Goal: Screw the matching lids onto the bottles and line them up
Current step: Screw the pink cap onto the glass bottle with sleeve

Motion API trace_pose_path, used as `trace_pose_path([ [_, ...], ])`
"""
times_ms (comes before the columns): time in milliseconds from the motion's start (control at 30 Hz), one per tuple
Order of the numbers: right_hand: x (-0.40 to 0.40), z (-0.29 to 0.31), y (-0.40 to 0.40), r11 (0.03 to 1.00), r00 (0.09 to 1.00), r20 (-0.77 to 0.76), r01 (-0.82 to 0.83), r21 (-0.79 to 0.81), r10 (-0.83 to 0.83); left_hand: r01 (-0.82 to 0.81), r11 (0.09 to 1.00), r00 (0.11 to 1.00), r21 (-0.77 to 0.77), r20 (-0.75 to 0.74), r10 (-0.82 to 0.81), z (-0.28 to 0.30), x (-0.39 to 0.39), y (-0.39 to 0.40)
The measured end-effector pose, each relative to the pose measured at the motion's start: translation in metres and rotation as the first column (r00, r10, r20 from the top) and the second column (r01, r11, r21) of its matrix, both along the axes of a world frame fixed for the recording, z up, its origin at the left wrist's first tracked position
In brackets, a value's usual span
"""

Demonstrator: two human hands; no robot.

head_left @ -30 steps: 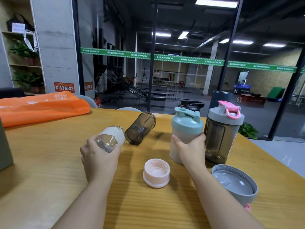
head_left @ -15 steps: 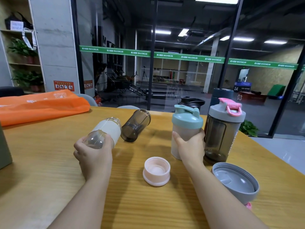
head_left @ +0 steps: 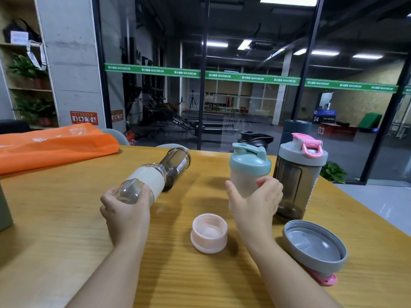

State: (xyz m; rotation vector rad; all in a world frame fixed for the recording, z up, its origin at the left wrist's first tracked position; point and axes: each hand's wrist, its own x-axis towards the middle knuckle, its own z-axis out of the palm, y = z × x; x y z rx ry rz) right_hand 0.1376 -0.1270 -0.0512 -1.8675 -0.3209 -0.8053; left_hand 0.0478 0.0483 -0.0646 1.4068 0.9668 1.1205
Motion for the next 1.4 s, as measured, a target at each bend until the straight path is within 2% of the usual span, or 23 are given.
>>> trace_pose_path([
  [67, -0.006, -0.001, 0.001, 0.986, 0.989, 0.020, -0.147, -0.077, 0.149, 0.001, 1.000, 1.000, -0.003, -0.001, -0.001, 0.001, 0.000, 0.000],
  [100, -0.008, -0.001, 0.001, 0.962, 0.969, -0.020, -0.246, -0.121, 0.246, 0.003, 1.000, 1.000, -0.002, 0.000, -0.003, 0.001, 0.000, 0.000],
  [167, -0.011, -0.002, -0.001, 0.869, 0.882, -0.186, -0.463, -0.175, 0.433, 0.005, 1.000, 1.000, 0.004, 0.008, -0.005, 0.001, 0.000, -0.001],
  [233, -0.012, -0.002, -0.005, 0.754, 0.753, -0.376, -0.632, -0.182, 0.540, 0.005, 1.000, 1.000, 0.009, 0.012, -0.006, 0.001, 0.000, -0.001],
  [300, -0.012, -0.002, -0.010, 0.670, 0.683, -0.480, -0.705, -0.234, 0.551, 0.005, 1.000, 1.000, 0.006, 0.015, -0.005, 0.001, 0.000, 0.000],
  [400, -0.012, -0.002, -0.014, 0.598, 0.644, -0.562, -0.743, -0.301, 0.519, 0.001, 1.000, 1.000, -0.004, 0.026, -0.001, 0.000, 0.001, 0.000],
  [533, -0.013, -0.002, -0.017, 0.551, 0.645, -0.628, -0.743, -0.380, 0.436, -0.013, 1.000, 0.999, -0.020, 0.046, 0.014, 0.000, 0.001, 0.002],
  [667, -0.014, -0.004, -0.019, 0.564, 0.634, -0.663, -0.739, -0.368, 0.398, -0.019, 0.999, 0.995, -0.039, 0.101, 0.022, -0.001, 0.002, 0.003],
  [800, -0.012, -0.007, -0.017, 0.611, 0.635, -0.624, -0.732, -0.300, 0.455, -0.006, 0.999, 0.979, -0.050, 0.204, 0.016, -0.002, 0.002, 0.005],
  [900, -0.016, -0.001, -0.017, 0.655, 0.652, -0.544, -0.720, -0.228, 0.528, 0.087, 0.995, 0.950, -0.056, 0.306, -0.065, -0.002, 0.002, 0.004],
  [1000, -0.017, 0.000, -0.015, 0.710, 0.706, -0.444, -0.677, -0.193, 0.552, 0.239, 0.969, 0.896, -0.062, 0.399, -0.196, 0.002, 0.003, 0.000],
  [1100, -0.018, 0.001, -0.013, 0.768, 0.771, -0.370, -0.610, -0.196, 0.518, 0.395, 0.913, 0.826, -0.097, 0.473, -0.307, 0.003, 0.006, -0.004],
  [1267, -0.017, 0.001, -0.010, 0.815, 0.774, -0.396, -0.571, -0.098, 0.494, 0.617, 0.764, 0.697, -0.190, 0.583, -0.418, 0.004, 0.008, -0.004],
  [1400, -0.018, 0.005, -0.014, 0.815, 0.822, -0.346, -0.538, -0.214, 0.452, 0.699, 0.678, 0.653, -0.228, 0.590, -0.475, 0.002, 0.007, -0.008],
])
